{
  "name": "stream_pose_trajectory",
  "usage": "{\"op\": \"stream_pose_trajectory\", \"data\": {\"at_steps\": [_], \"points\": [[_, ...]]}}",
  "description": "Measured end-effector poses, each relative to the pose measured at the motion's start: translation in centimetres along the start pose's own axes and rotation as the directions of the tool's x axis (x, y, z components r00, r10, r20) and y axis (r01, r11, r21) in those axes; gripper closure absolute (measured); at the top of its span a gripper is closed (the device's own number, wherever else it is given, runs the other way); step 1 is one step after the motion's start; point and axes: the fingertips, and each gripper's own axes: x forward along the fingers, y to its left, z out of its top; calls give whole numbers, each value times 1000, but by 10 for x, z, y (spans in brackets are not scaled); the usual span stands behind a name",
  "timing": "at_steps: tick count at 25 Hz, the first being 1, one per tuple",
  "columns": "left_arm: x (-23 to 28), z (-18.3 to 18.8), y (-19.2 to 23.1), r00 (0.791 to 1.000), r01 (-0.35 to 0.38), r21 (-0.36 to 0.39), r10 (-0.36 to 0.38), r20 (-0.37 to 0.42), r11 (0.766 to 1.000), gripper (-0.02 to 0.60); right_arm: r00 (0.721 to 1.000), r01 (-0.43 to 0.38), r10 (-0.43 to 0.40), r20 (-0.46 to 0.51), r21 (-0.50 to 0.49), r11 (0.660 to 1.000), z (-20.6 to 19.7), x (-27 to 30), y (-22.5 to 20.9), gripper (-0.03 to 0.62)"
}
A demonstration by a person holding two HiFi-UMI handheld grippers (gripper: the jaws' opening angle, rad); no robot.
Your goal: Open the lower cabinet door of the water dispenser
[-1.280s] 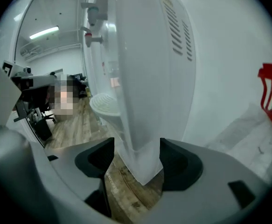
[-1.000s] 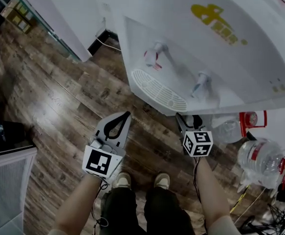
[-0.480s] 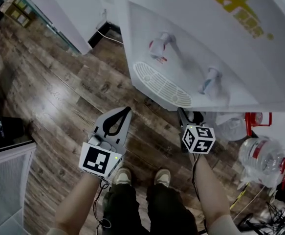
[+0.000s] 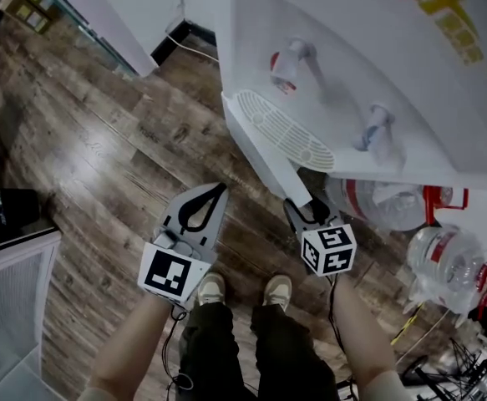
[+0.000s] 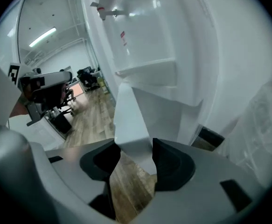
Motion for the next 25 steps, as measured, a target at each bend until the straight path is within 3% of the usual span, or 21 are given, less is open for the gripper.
{"op": "stream_pose_trajectory", "data": {"at_steps": [4,9,13,18,25], "points": [[-17,-11,13,999,-27,-12,27,-27,1000,575,994,-86,80,-71,-88,992,-5,15,54,372],[-50,-21,33,996,-65,-22,63,-66,998,575,989,-110,108,-99,-21,994,-9,28,101,349],[-80,-32,60,989,-118,-29,115,-96,993,575,976,-184,182,-122,-6,983,0,43,145,327],[-127,-48,104,976,-197,-115,185,-112,974,576,950,-281,276,-143,-13,960,17,72,202,326],[-171,-60,146,953,-294,-151,276,-128,944,575,927,-359,346,-144,-74,930,38,103,255,309]]}}
